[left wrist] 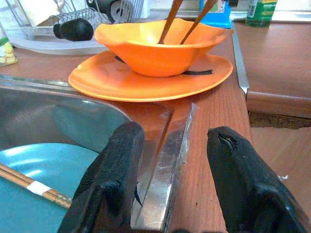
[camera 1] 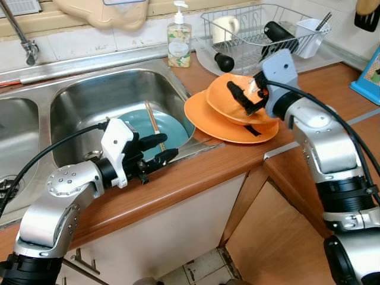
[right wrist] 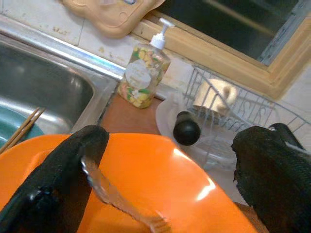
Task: Kitchen organization
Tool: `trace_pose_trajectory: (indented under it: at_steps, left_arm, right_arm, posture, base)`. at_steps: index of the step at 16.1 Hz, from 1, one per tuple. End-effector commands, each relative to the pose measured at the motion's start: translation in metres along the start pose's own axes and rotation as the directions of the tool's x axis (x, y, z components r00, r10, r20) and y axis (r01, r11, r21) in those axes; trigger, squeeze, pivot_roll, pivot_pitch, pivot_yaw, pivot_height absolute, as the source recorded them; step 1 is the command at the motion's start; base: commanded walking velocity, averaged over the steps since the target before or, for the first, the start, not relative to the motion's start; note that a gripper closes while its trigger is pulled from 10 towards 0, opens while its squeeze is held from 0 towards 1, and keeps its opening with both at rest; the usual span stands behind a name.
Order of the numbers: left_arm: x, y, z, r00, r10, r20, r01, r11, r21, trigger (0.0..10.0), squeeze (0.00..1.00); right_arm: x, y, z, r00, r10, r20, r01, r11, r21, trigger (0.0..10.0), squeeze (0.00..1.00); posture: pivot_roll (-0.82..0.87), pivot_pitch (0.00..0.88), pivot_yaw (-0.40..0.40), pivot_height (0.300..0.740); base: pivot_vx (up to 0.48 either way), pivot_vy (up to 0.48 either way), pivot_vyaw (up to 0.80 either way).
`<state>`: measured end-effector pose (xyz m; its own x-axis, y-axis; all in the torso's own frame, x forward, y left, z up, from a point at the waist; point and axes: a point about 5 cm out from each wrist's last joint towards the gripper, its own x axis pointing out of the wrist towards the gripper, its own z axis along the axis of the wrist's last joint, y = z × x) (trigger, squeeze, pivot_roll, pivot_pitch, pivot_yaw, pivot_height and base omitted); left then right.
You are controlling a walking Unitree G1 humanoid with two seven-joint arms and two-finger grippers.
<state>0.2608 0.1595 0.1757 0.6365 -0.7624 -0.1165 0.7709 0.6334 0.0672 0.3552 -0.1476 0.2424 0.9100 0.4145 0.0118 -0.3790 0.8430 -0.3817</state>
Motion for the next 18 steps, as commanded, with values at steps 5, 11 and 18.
trace_pose_trajectory:
  at_steps: [5,11,18]
  left_arm:
    - [0.003,0.001,0.004,1.0,-0.01,0.006,0.01,1.0,0.02,10.0,0.0]
    - [0.004,0.001,0.004,1.0,-0.012,0.005,0.012,1.0,0.024,10.0,0.0]
    - [0.011,-0.013,-0.001,0.998,-0.052,0.018,0.052,0.998,-0.021,10.0,0.0]
  right_arm:
    - [-0.004,-0.015,0.025,0.994,-0.017,0.106,0.02,1.0,-0.022,10.0,0.0]
    - [-0.016,-0.029,0.035,0.986,-0.045,0.162,0.037,0.998,0.051,10.0,0.0]
    - [-0.052,-0.015,-0.002,0.998,-0.043,0.036,0.033,0.97,0.241,10.0,1.0]
  posture:
    - [-0.11,0.0,0.04,0.74]
    - [-0.12,0.0,0.041,0.74]
    - [-0.14,0.0,0.041,0.74]
  base:
    - [0.0,0.0,0.0]
    - [0.0,0.0,0.0]
    - [0.0,0.0,0.0]
